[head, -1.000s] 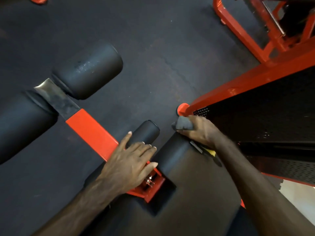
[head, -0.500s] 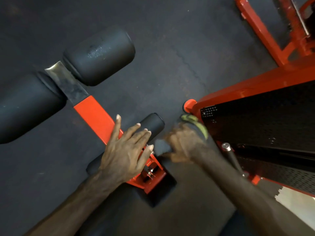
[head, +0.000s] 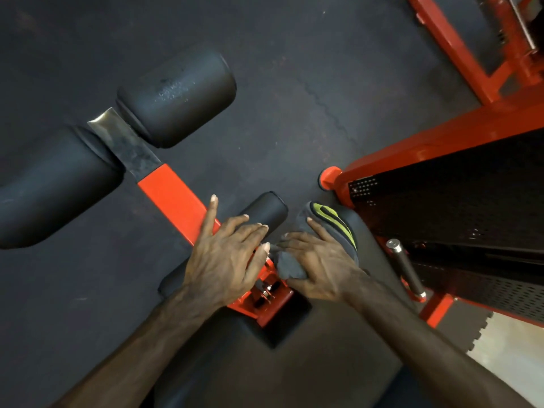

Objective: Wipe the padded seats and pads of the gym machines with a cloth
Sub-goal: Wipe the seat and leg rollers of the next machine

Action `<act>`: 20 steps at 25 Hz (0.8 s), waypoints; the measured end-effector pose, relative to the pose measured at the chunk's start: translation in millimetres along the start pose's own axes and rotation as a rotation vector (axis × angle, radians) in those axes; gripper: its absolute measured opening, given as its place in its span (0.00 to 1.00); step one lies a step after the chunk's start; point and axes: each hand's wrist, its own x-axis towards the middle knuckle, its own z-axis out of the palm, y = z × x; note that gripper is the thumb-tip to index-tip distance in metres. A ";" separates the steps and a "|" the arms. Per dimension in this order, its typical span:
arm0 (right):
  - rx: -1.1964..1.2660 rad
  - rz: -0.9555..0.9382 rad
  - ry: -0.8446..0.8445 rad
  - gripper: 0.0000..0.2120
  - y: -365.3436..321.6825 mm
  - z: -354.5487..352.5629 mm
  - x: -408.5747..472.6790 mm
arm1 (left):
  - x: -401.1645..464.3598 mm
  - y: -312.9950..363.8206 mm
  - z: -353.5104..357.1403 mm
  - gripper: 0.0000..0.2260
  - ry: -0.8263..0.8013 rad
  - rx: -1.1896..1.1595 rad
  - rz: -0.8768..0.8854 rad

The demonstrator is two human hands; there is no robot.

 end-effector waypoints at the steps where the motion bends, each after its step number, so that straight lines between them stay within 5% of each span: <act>1: -0.012 -0.019 0.038 0.34 5.2 2.0 -5.5 | 0.4 -0.5 0.0 0.20 -0.012 0.007 -0.002; 3: -0.088 -0.017 0.101 0.33 24.9 -0.5 -7.2 | 1.2 1.4 0.1 0.20 -0.022 0.013 0.004; 6: -0.076 0.223 0.212 0.30 49.0 -18.6 3.4 | -1.9 2.2 0.5 0.19 -0.011 0.033 0.014; 10: 0.452 0.683 0.471 0.18 63.5 -35.0 -16.3 | 10.4 29.3 3.1 0.20 -0.079 -0.023 0.102; 14: 0.848 0.814 0.679 0.08 75.1 -5.7 -64.4 | 37.7 84.7 10.4 0.20 -0.147 -0.136 0.332; 20: 0.988 1.212 0.780 0.07 83.6 111.5 -193.3 | 64.5 159.9 40.5 0.20 -0.256 -0.090 0.585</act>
